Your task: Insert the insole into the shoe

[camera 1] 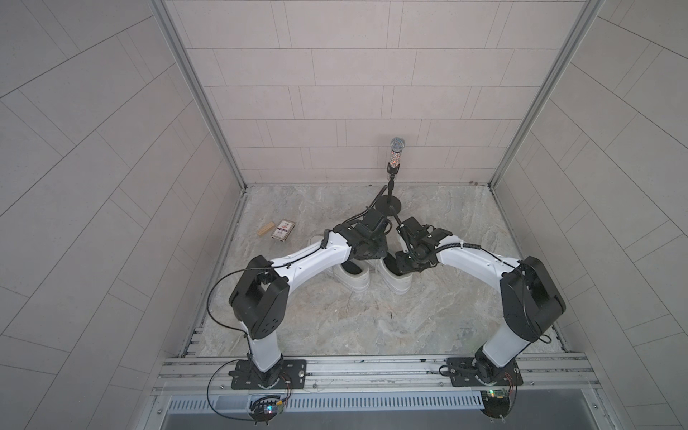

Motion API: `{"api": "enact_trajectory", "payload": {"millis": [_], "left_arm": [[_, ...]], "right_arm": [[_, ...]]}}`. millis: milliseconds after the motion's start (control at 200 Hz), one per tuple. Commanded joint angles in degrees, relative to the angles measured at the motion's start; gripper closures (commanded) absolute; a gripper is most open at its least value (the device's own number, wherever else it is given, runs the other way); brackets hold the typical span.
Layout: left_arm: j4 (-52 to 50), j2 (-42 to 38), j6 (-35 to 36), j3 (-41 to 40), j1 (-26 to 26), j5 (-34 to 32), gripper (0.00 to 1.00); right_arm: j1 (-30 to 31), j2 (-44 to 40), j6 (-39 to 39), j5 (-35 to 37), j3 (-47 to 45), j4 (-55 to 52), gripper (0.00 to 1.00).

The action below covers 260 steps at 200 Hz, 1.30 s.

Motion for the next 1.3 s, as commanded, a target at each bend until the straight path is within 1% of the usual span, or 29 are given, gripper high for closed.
{"api": "enact_trajectory", "payload": {"millis": [0,75,150,175,205,295,375,470,525,585,650,690,770,871,986,1026,1076,1126,1131,1176,1186,1196,1201,1211,1226,1231,1256,1266,1296], "left_arm": [[3.7,-0.9,2.0,1.5,1.1,-3.4,1.00],[5.6,-0.1,4.1,1.7,1.1,-1.7,1.00],[7.1,0.1,5.4,1.6,1.1,-0.1,1.00],[7.3,-0.1,5.7,1.5,1.1,0.0,1.00],[7.4,-0.2,5.9,1.2,1.1,0.2,1.00],[8.0,-0.4,6.6,0.5,1.1,1.7,1.00],[8.6,-0.5,6.8,-0.1,1.1,2.7,1.00],[8.9,-0.5,6.7,-0.1,1.1,2.6,1.00],[8.6,-0.5,6.8,0.3,1.1,2.2,1.00],[8.2,-0.5,7.2,0.6,1.1,1.6,1.00],[7.8,-0.5,7.6,0.7,1.1,1.1,1.00],[7.7,-0.6,7.6,0.5,1.1,0.9,1.00],[7.7,-0.7,7.7,-0.1,1.1,0.5,1.00],[7.7,-0.8,7.7,-0.8,1.2,0.4,1.00],[7.4,-0.7,8.0,-0.8,1.2,1.8,1.00],[6.5,-0.7,8.3,-0.5,1.2,2.3,0.89],[5.9,-1.5,8.4,-0.8,1.1,2.4,0.71],[5.4,-2.9,8.9,-1.6,1.2,2.0,0.57],[5.4,-3.2,8.9,-1.6,1.2,1.9,0.54],[5.4,-5.4,10.4,-2.5,1.4,1.7,0.44],[5.4,-5.9,10.8,-2.7,1.4,1.6,0.42],[5.4,-6.5,11.1,-2.8,1.5,1.6,0.40],[5.4,-6.8,11.3,-2.9,1.5,1.6,0.39],[5.5,-7.4,11.5,-3.1,1.6,1.6,0.35],[5.8,-8.2,12.1,-3.3,1.7,1.7,0.18],[5.9,-8.6,12.3,-3.4,1.8,1.8,0.14],[6.7,-10.2,13.5,-3.8,2.0,2.3,0.03],[7.0,-10.7,13.9,-4.0,2.1,2.4,0.01],[8.2,-12.7,15.0,-4.5,2.7,2.6,0.00]], "right_arm": [[-0.5,1.4,2.3,-1.4,1.1,-4.1,0.80],[-0.6,0.2,2.5,-3.7,1.4,0.2,0.73],[-0.6,-0.2,1.4,-2.9,1.9,3.6,0.55],[-0.7,0.2,0.9,-2.4,2.2,4.2,0.51],[-0.9,0.9,0.1,-2.0,2.8,4.7,0.49],[-1.2,3.6,-1.8,0.0,3.2,6.9,0.49],[-1.3,5.7,-2.7,0.5,2.5,9.3,0.56],[-0.9,7.0,-1.7,-0.2,0.6,10.3,0.68],[0.0,6.1,-0.5,-0.7,-1.4,10.8,0.70],[1.5,4.5,0.7,-0.7,-2.9,10.4,0.66],[2.4,2.2,1.9,-0.9,-3.3,9.7,0.54],[2.5,0.8,2.5,-0.4,-3.2,9.5,0.49],[1.8,-1.2,1.8,2.0,-1.8,8.9,0.46],[-0.2,-0.8,0.8,2.9,-0.1,8.1,0.45],[-1.5,0.2,0.0,1.8,-0.4,8.9,0.45],[-1.6,0.1,0.1,1.0,-0.9,9.5,0.45],[-1.7,-1.0,0.4,0.2,-1.7,10.1,0.44],[-1.9,-3.3,0.4,-0.7,-3.1,11.5,0.42],[-1.9,-3.7,0.5,-0.7,-3.1,11.7,0.41],[-2.0,-6.4,0.3,-0.9,-4.1,12.6,0.37],[-2.0,-7.1,0.1,-0.9,-4.2,12.7,0.34],[-2.1,-7.8,0.0,-0.8,-4.2,12.8,0.15],[-2.1,-8.2,-0.1,-0.8,-4.3,12.8,0.07],[-2.2,-8.8,-0.3,-0.8,-4.3,12.7,0.01],[-2.3,-9.8,-0.6,-0.6,-4.4,12.7,0.00],[-2.4,-10.1,-0.6,-0.5,-4.4,12.7,0.00],[-2.6,-11.7,-1.1,0.0,-4.5,12.6,0.01],[-2.7,-12.6,-1.1,0.4,-4.5,12.5,0.00],[-2.9,-14.5,-1.6,1.3,-4.7,12.5,0.00]]}}
